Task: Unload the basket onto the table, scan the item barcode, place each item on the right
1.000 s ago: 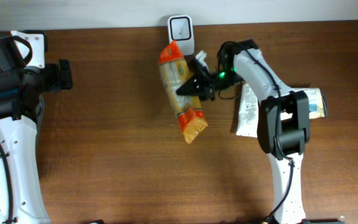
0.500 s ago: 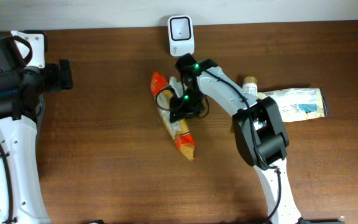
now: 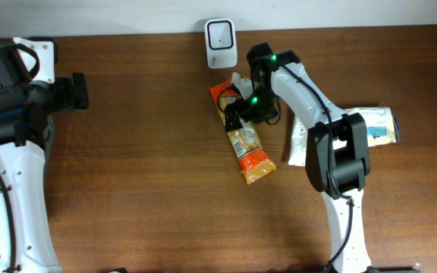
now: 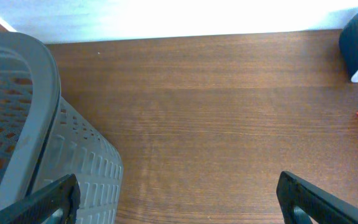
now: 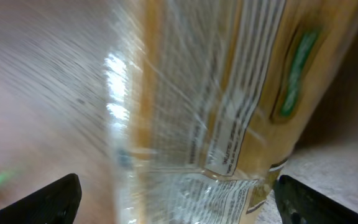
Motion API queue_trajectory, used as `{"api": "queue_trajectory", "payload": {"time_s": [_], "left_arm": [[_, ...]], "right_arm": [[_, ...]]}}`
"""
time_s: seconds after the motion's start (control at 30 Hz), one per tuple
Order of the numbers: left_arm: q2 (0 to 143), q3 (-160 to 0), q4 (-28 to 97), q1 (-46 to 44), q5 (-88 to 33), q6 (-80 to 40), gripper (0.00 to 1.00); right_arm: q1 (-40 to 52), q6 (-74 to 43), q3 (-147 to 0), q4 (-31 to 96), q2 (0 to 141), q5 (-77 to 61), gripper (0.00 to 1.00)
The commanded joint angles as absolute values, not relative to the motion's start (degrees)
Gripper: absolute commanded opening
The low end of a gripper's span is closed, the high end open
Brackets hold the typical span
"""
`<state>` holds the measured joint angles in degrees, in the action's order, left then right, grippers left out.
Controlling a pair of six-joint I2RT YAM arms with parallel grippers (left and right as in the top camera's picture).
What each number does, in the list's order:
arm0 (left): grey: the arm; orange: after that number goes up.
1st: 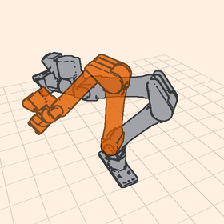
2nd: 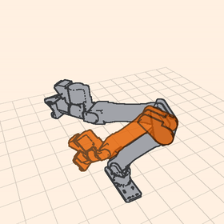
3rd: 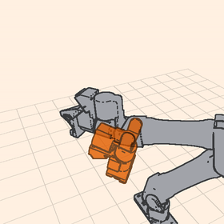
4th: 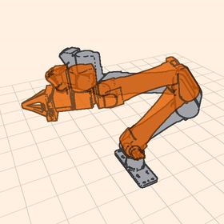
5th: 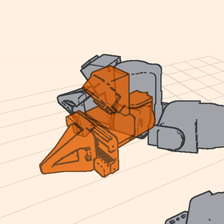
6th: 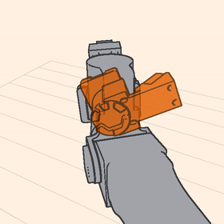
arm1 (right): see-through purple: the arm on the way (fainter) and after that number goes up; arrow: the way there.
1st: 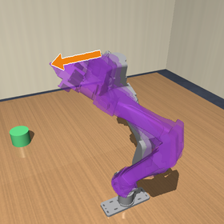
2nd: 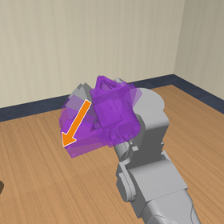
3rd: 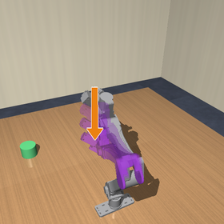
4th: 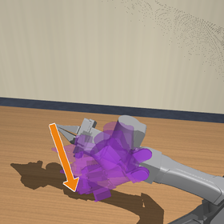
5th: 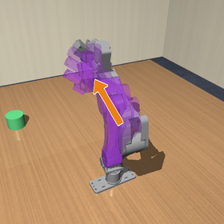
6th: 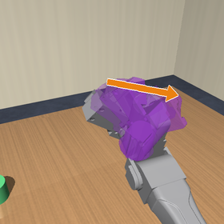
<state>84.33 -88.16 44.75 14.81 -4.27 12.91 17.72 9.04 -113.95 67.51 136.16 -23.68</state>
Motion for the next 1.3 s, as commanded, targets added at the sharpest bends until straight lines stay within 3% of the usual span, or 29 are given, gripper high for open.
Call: {"api": "queue_trajectory", "payload": {"time_s": [0.0, 0.1, 0.13, 0.17, 0.23, 0.27, 0.3, 0.47, 0.6, 0.77, 0.93, 1.0, 1.07, 1.17, 1.27], "left_arm": [[84.2, -88.4, 44.7, 15.2, -4.7, 13.8, 0.99], [84.2, -88.4, 44.7, 15.2, -4.7, 13.8, 0.99], [84.2, -88.4, 44.7, 15.2, -4.7, 13.8, 0.99], [84.2, -88.4, 44.7, 15.2, -4.7, 13.8, 0.99], [84.2, -88.4, 44.7, 15.2, -4.7, 13.8, 0.99], [84.2, -88.4, 44.7, 15.2, -4.7, 13.8, 0.99], [84.2, -88.4, 44.7, 15.2, -4.7, 13.8, 0.99], [84.2, -88.4, 44.7, 15.2, -4.7, 13.8, 0.99], [84.2, -88.4, 44.7, 15.2, -4.7, 13.8, 0.99], [84.2, -88.4, 44.7, 15.2, -4.7, 13.8, 0.99], [84.2, -88.4, 44.7, 15.2, -4.7, 13.8, 0.99], [84.2, -88.4, 44.7, 15.2, -4.7, 13.8, 0.99], [84.2, -88.4, 44.7, 15.2, -4.7, 13.8, 0.99], [84.2, -88.4, 44.7, 15.2, -4.7, 13.8, 0.99], [84.2, -88.4, 44.7, 15.2, -4.7, 13.8, 0.99]], "right_arm": [[17.2, 9.6, -110.4, 63.9, 136.5, -20.4, 0.99], [16.1, 9.6, -108.9, 60.6, 137.3, -21.3, 0.95], [16.1, 9.6, -108.8, 60.6, 138.0, -22.1, 0.71], [16.0, 9.6, -108.8, 60.6, 138.0, -22.4, 0.59], [16.1, 9.6, -108.8, 60.3, 138.1, -27.9, 0.22], [16.1, 9.6, -108.8, 60.4, 138.3, -32.0, 0.07], [16.1, 9.6, -108.8, 60.5, 138.3, -36.6, 0.04], [13.0, 12.1, -109.0, 62.7, 133.3, -68.1, 0.04], [11.5, 12.0, -109.0, 63.0, 123.2, -69.1, 0.04], [11.5, 12.0, -109.0, 62.5, 111.6, -60.8, 0.04], [11.5, 7.9, -109.0, 58.6, 110.3, -60.1, 0.04], [12.9, 1.0, -109.3, 50.9, 110.3, -43.4, 0.04], [17.1, 2.0, -109.5, 43.1, 110.3, -22.7, 0.04], [24.1, 20.0, -109.4, 33.0, 110.3, -1.1, 0.04], [27.9, 37.2, -109.4, 22.0, 111.2, 7.9, 0.04]]}}
